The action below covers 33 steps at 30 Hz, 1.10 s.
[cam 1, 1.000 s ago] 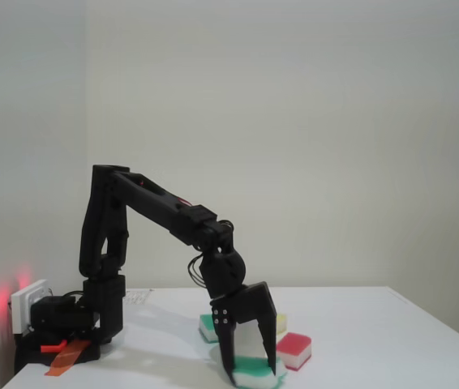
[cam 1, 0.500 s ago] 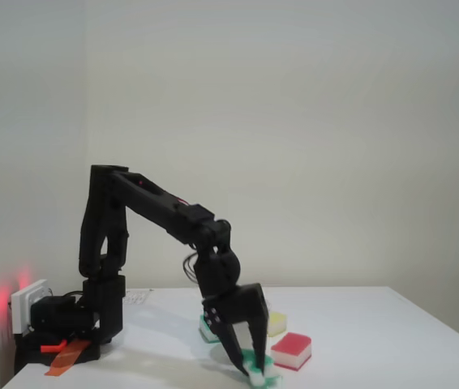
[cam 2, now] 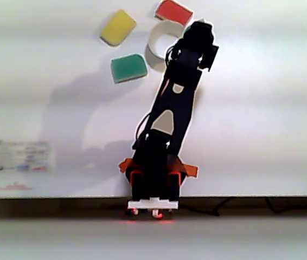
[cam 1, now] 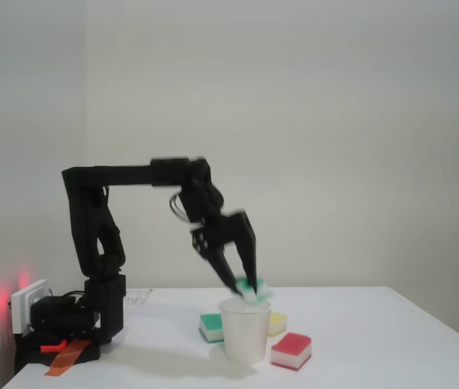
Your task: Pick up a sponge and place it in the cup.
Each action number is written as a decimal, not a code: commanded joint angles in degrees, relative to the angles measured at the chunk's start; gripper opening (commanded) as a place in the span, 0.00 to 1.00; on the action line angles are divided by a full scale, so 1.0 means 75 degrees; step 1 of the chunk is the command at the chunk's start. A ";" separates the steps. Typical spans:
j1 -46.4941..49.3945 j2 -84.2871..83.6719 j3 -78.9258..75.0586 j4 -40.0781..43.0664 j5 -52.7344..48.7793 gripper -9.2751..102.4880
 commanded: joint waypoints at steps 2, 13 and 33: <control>-0.0270 0.0621 -0.1090 0.1195 0.0152 0.08; -0.1676 0.0832 -0.0410 0.0844 0.0621 0.08; -0.0996 0.0129 -0.0082 -0.0012 -0.0527 0.35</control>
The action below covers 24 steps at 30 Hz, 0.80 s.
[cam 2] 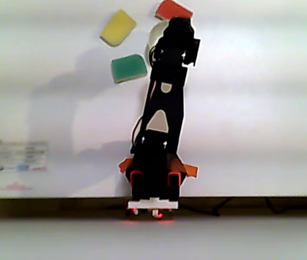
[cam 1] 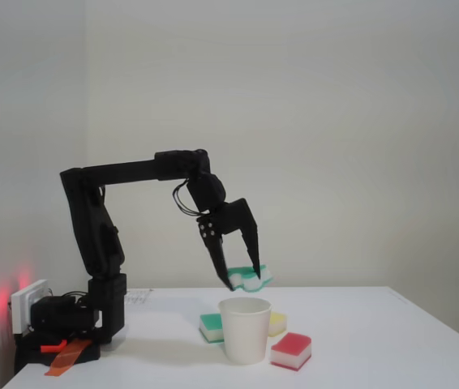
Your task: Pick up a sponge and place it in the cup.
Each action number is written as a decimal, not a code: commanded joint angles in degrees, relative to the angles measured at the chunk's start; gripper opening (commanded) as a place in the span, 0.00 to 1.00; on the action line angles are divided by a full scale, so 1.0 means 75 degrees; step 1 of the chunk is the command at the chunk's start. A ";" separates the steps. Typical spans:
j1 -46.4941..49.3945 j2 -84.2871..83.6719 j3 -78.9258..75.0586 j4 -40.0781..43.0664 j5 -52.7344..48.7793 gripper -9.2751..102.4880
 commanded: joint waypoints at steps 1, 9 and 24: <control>0.0152 0.0094 -0.0105 0.0047 -0.0187 0.35; 0.0152 0.0023 -0.0070 -0.0082 -0.0164 0.37; 0.0023 -0.0937 -0.1031 0.1219 -0.0316 0.44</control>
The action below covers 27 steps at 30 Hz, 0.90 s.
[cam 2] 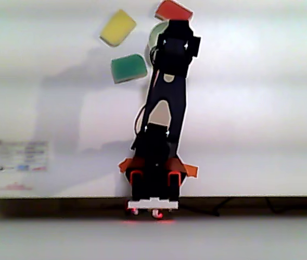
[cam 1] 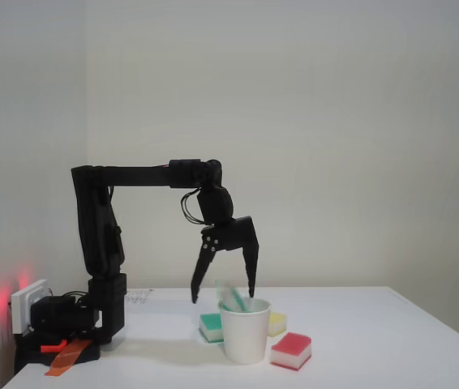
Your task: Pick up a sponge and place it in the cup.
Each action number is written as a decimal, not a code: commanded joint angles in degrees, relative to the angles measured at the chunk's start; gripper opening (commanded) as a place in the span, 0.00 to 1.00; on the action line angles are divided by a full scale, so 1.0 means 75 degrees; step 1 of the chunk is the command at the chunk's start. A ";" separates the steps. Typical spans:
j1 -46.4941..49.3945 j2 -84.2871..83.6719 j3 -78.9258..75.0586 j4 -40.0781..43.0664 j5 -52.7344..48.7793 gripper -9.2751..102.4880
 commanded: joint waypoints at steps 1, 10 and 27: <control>-0.0070 0.0070 -0.0938 0.0785 -0.0047 0.44; -0.0270 0.0422 -0.2566 0.2789 0.0809 0.35; -0.0680 0.8859 0.6609 0.0129 0.0949 0.08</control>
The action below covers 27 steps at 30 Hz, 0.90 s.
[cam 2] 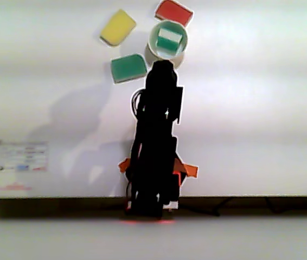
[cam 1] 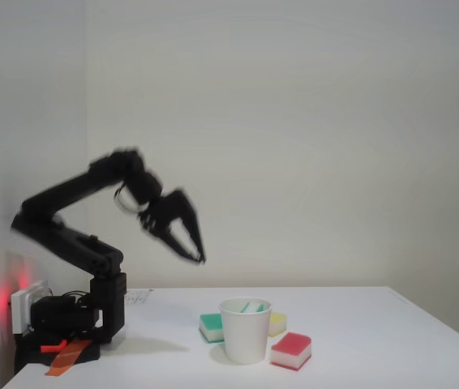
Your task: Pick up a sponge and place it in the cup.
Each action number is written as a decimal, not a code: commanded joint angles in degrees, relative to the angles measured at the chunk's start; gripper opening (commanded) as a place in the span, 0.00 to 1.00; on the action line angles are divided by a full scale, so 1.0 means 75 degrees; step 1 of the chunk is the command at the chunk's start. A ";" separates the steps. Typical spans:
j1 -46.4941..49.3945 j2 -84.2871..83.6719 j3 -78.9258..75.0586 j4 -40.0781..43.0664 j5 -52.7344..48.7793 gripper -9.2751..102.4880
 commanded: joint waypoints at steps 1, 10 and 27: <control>0.0012 0.1688 0.2520 -0.0328 -0.0129 0.08; -0.0270 0.3891 0.4852 0.0047 -0.0129 0.08; -0.0281 0.4195 0.5672 0.1195 0.0152 0.08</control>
